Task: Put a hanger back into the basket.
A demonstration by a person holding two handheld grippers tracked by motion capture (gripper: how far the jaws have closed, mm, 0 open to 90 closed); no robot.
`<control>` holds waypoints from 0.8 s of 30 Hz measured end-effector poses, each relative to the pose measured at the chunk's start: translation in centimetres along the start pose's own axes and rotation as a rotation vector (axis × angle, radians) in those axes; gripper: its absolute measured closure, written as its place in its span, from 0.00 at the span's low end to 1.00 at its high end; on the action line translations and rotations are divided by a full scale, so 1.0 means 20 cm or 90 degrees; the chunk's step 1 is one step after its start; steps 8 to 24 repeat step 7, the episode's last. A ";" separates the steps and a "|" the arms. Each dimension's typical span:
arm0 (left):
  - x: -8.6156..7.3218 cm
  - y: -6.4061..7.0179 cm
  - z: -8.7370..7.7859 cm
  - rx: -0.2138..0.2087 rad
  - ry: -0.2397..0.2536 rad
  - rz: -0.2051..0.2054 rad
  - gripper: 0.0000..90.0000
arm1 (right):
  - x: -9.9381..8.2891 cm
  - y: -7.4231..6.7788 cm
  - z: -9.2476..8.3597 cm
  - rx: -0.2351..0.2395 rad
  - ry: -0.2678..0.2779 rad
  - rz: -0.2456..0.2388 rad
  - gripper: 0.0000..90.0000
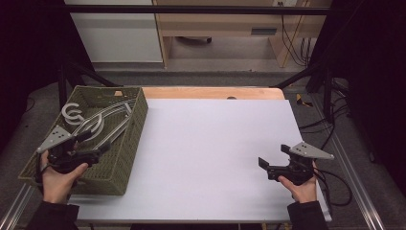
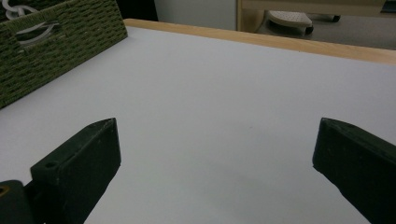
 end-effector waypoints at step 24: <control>-0.07 0.14 0.06 -0.045 -0.009 0.003 0.08 | 0.00 0.01 -0.02 0.004 0.012 0.002 0.01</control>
Point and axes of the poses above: each handheld gripper's, and its own axes: z roughly forward along the jaws, x roughly out of its top, y roughly to its right, the point moved 6 cm from there along z, roughly forward along the jaws, and after that the axes turned 9 degrees about y, right-handed, at the moved point
